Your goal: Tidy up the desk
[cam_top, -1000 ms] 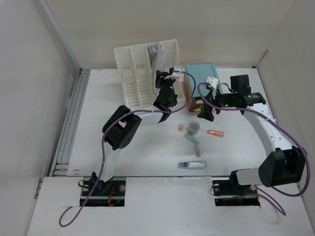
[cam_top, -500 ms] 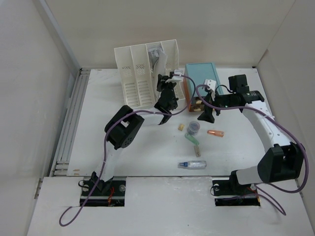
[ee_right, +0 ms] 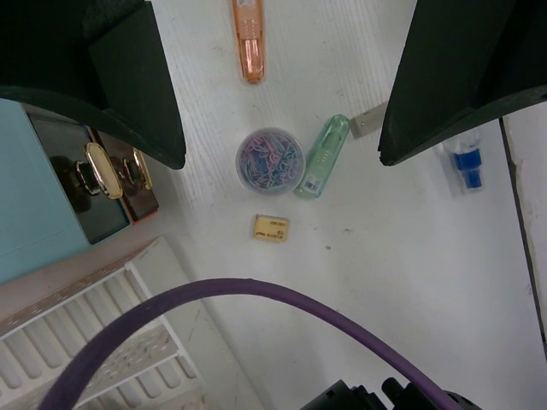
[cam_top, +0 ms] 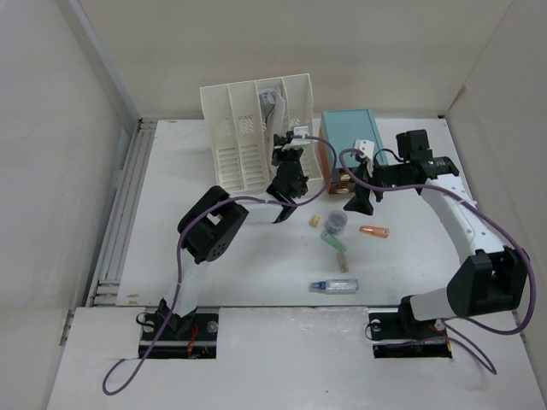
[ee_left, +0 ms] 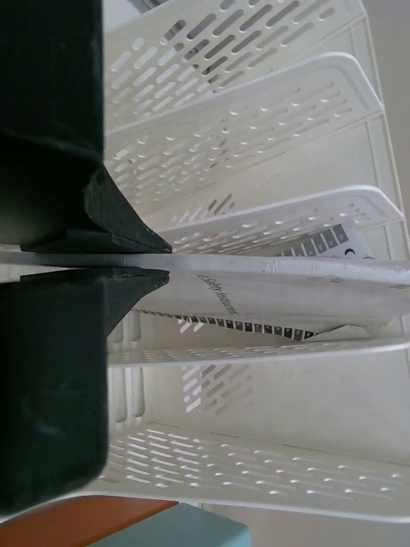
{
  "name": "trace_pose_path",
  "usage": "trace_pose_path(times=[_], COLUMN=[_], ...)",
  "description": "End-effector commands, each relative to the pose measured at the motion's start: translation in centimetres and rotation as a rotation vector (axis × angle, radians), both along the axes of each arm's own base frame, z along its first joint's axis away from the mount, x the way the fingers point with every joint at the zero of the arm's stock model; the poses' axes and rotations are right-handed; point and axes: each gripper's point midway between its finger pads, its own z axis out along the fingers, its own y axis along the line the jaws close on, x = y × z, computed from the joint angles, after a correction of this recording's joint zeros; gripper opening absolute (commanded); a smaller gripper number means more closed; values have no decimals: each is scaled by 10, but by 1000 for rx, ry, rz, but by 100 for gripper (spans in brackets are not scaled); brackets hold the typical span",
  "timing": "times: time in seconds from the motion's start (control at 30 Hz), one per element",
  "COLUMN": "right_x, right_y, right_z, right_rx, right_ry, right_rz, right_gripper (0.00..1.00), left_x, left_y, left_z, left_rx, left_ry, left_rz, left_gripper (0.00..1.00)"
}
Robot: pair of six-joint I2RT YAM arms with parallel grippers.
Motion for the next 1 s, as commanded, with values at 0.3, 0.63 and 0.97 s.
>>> trace_pose_path(times=[0.3,0.63,0.97], right_x=[1,-1,-4], right_y=[1,0,0], right_z=[24,28,30], right_rx=[43,56,53], right_ry=[-64,-70,-78], right_rz=[31,37,41], right_gripper=[100,100,100], left_x=[-27,1,39], left_y=[15,0,-5], left_z=[48,64,72], left_rx=[-413,-469,-493], left_ry=[-142,-51,76], left_rz=[15,-89,-217], left_gripper=[28,47,3])
